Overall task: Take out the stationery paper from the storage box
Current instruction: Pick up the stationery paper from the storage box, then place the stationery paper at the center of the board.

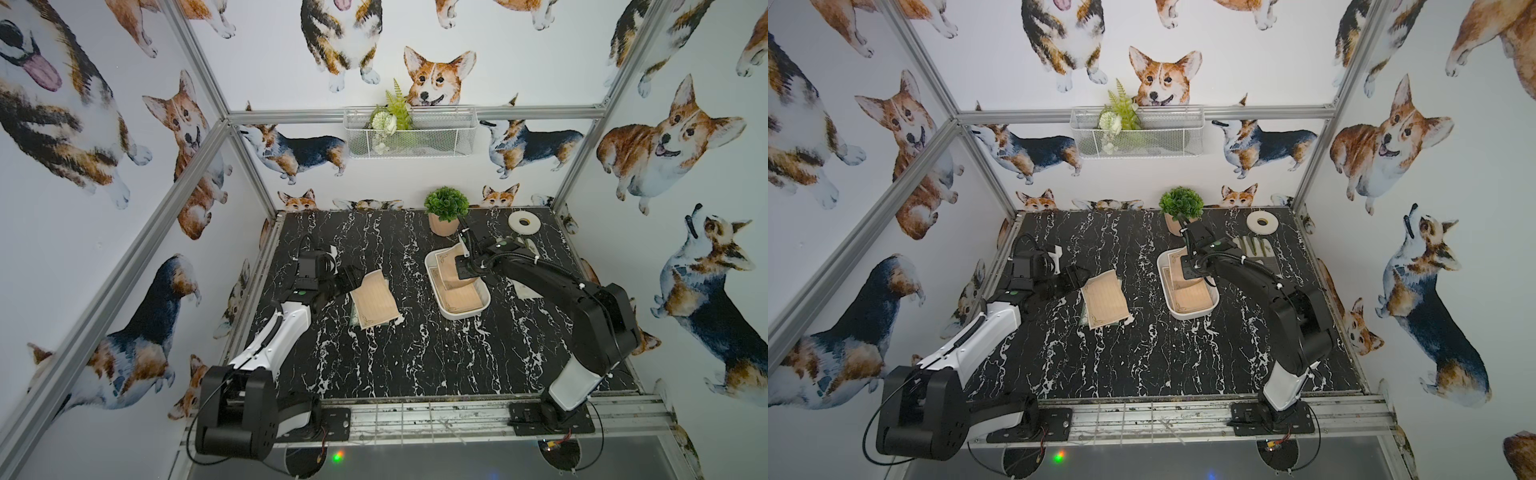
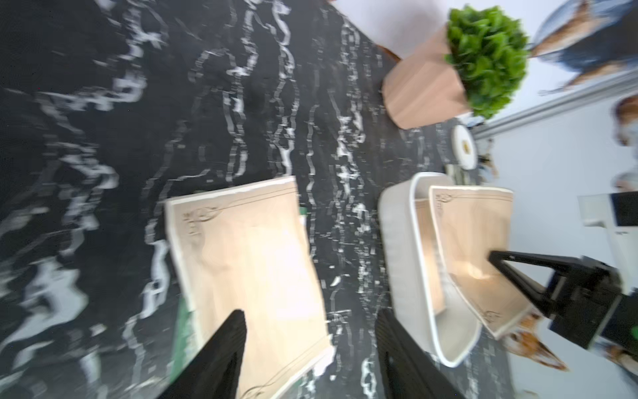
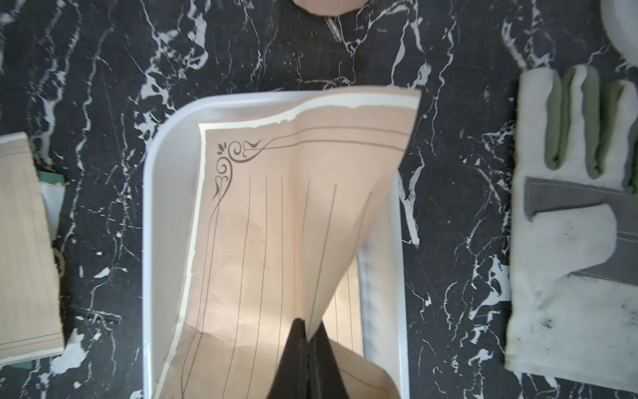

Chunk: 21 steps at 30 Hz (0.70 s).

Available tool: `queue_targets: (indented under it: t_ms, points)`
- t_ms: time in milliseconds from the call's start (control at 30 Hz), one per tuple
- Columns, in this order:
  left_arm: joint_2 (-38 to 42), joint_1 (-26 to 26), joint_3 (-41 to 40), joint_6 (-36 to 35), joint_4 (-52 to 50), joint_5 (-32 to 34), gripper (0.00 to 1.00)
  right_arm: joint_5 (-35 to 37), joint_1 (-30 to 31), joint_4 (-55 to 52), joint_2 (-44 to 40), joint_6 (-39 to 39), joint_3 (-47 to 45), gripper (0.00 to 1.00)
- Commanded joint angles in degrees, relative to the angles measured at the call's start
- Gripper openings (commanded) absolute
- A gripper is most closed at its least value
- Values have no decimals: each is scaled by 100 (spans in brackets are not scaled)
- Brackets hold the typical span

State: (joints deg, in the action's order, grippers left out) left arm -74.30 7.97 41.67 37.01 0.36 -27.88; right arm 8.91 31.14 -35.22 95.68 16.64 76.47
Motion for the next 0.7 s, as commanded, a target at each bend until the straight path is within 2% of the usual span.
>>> queue_targets:
  t_ms: [0,300,667]
  points:
    - [-389,205,-244,1510,2788,-1353,63,-71,15,-154,-427,199,31,1]
    - [-1210,1466,561,1315,2763,-983,63,-92,329,19,-937,523,-184,3]
    - [-1908,1991,989,1466,3128,-979,61,-248,523,120,-1073,700,-72,4]
